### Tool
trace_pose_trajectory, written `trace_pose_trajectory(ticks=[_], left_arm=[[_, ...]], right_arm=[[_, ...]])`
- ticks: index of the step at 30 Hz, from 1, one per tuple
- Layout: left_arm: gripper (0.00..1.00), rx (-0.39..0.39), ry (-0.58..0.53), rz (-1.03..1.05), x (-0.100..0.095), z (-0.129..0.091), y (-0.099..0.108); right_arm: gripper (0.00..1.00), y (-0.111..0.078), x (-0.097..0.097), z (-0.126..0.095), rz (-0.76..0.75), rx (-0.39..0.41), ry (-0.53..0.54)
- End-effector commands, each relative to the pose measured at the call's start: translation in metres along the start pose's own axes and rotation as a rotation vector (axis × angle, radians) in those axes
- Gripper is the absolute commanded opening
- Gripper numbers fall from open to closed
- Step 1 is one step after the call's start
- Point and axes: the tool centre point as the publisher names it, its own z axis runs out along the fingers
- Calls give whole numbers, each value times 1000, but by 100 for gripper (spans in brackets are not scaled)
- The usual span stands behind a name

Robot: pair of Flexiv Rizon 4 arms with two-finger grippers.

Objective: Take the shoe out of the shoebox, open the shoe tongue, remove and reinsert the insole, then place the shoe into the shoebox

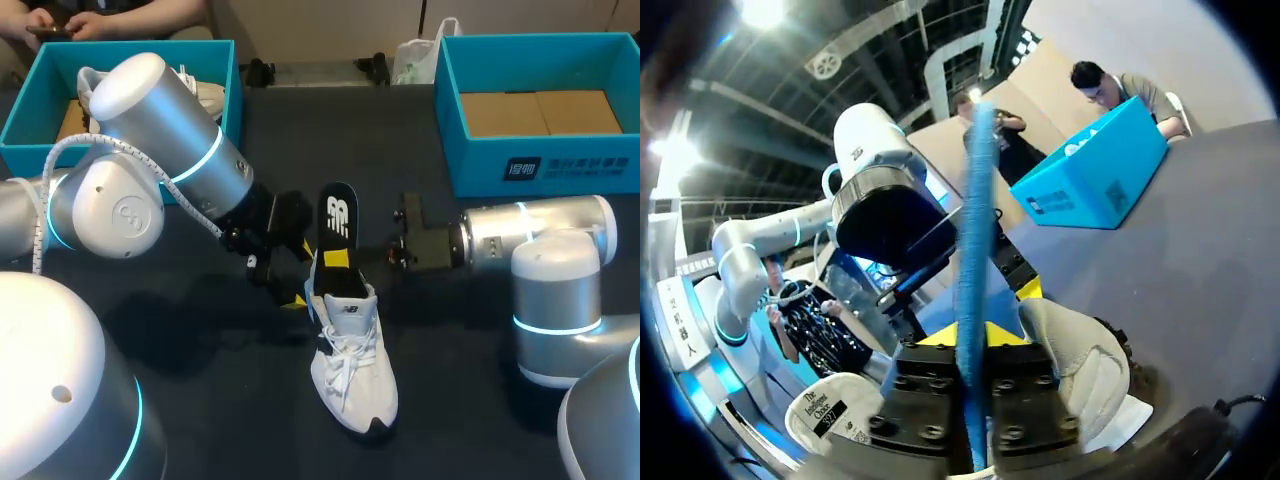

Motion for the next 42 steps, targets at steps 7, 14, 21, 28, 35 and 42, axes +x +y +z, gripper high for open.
trace_pose_trajectory(ticks=[7, 14, 21, 28, 35, 42], left_arm=[[100, 0, -1, 1, 0, 1, 0], [100, 0, -1, 1, 0, 1, 0], [100, 0, -1, 1, 0, 1, 0], [100, 0, -1, 1, 0, 1, 0], [100, 0, -1, 1, 0, 1, 0], [100, 0, -1, 1, 0, 1, 0]], right_arm=[[0, -18, -4, 3, 47, 73, 8], [0, -45, -2, 1, 115, 93, 3], [0, -62, 5, 4, 141, 96, 1], [35, -56, 15, 4, 82, 89, -15], [57, -38, 17, 9, 27, 95, -11], [50, -26, 18, 8, -21, 63, -23]])
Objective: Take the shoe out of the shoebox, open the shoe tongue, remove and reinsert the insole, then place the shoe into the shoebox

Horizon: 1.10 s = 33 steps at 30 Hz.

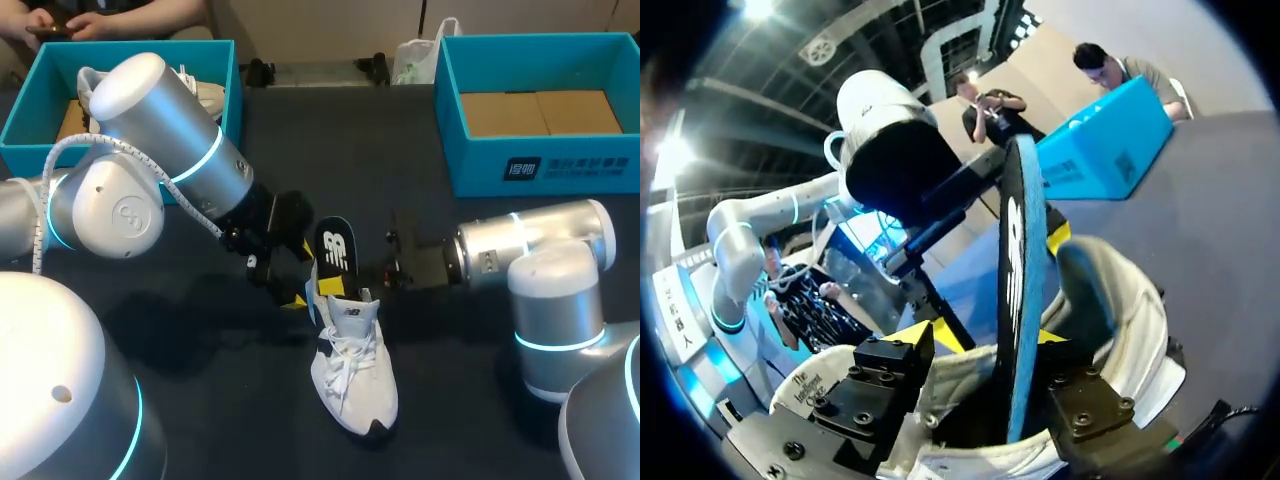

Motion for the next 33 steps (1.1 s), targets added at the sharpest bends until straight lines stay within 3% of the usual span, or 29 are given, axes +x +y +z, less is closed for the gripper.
trace_pose_trajectory(ticks=[1, 8, 11, 12, 13, 14, 20, 33], left_arm=[[100, 0, -1, 1, 0, 1, 0], [100, 0, -1, 1, 0, 1, 0], [100, 0, -1, 1, 0, 1, 0], [100, 0, -1, 1, 0, 1, 0], [100, 0, -1, 1, 0, 1, 0], [100, 0, -1, 1, 0, 1, 0], [100, 0, -1, 1, 0, 1, 0], [100, 0, -1, 1, 0, 1, 0]], right_arm=[[49, 6, 2, 0, -15, -30, -13], [46, 16, -5, -4, -18, -76, -14], [40, 19, -8, -5, -16, -86, -12], [29, 21, -9, -5, -12, -92, -14], [2, 22, -10, -6, -11, -93, -14], [0, 23, -12, -6, -7, -91, -14], [0, 15, -18, -6, 34, -73, -6], [0, -30, -4, 0, 123, 3, -7]])
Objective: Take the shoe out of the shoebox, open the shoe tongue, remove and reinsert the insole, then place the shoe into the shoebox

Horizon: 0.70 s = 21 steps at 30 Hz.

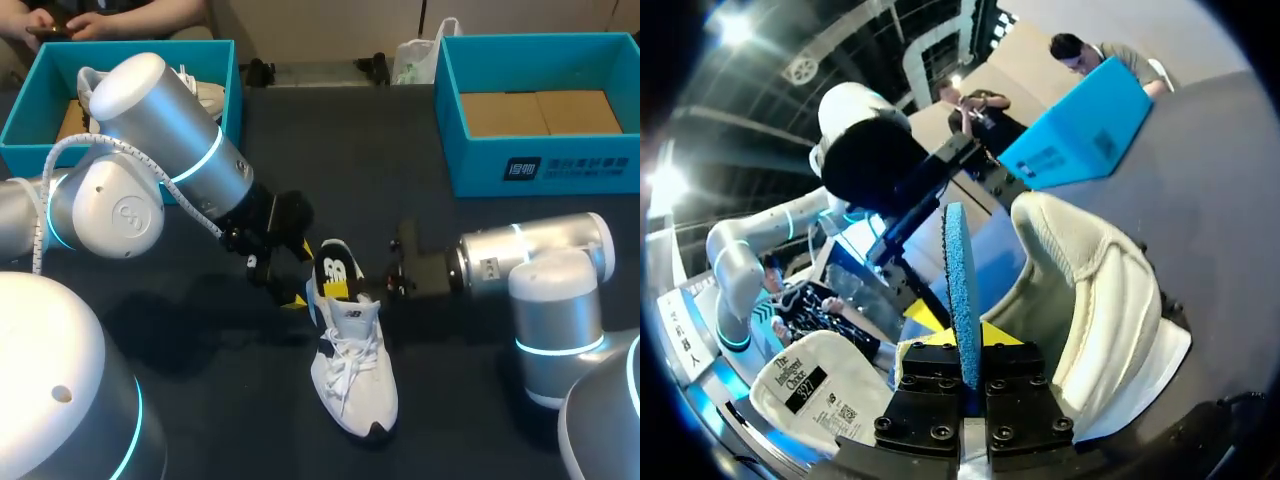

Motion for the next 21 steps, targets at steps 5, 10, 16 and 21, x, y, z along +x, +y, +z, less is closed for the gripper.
trace_pose_trajectory(ticks=[5, 10, 16, 21], left_arm=[[100, 0, -1, 1, 0, 1, 0], [100, 0, -1, 1, 0, 1, 0], [100, 0, -1, 1, 0, 1, 0], [100, 0, -1, 1, 0, 1, 0]], right_arm=[[40, -5, 10, 1, -18, 2, -21], [90, 5, 13, 0, -60, 1, -24], [95, 19, 13, -2, -103, -8, -30], [98, 29, 9, -4, -123, -25, -29]])
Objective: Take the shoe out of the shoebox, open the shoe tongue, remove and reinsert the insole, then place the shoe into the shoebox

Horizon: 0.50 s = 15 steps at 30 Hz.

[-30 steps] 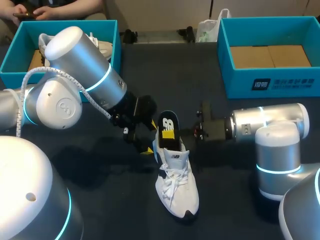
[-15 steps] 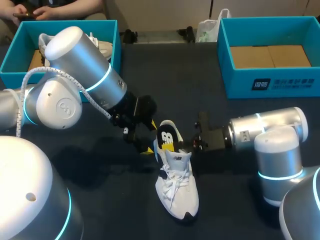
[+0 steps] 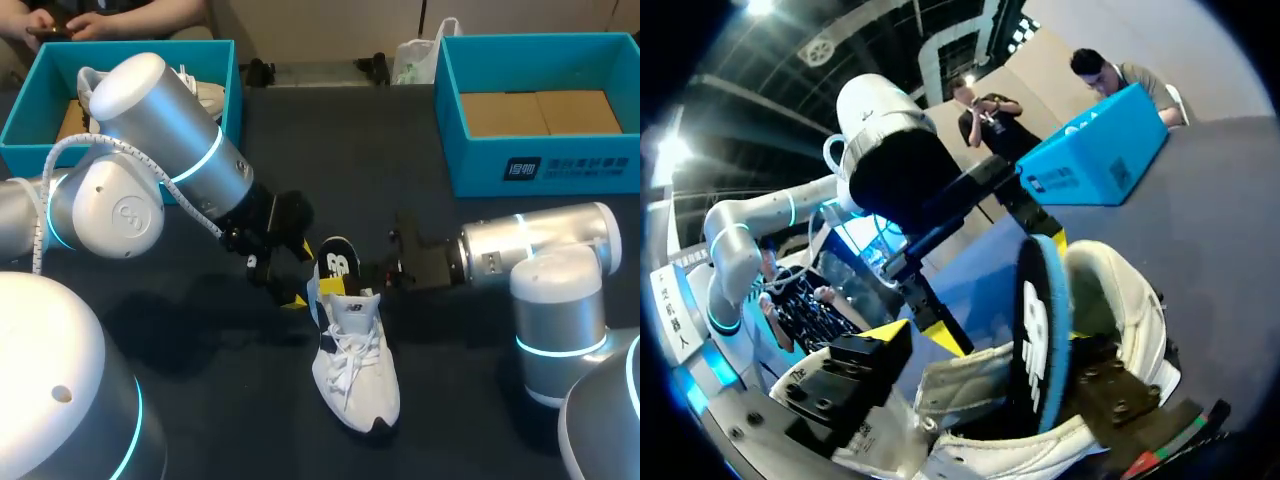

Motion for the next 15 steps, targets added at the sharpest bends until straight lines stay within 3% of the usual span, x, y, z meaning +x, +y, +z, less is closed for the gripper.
trace_pose_trajectory(ticks=[1, 2, 3, 4, 7, 10, 15], left_arm=[[100, 0, -1, 1, 0, 1, 0], [100, 0, -1, 1, 0, 1, 0], [100, 0, -1, 1, 0, 1, 0], [100, 0, -1, 1, 0, 1, 0], [100, 0, -1, 1, 0, 1, 0], [100, 0, -1, 1, 0, 1, 0], [100, 0, -1, 1, 0, 1, 0]], right_arm=[[94, 6, -7, -1, -5, -12, 2], [84, 7, -8, -1, -5, -17, 3], [60, 9, -9, -1, -5, -21, 3], [47, 9, -10, -1, -5, -24, 2], [36, 10, -11, 0, -3, -28, 3], [2, 10, -11, 1, -2, -25, 3], [0, 6, -12, 1, 15, -25, 0]])
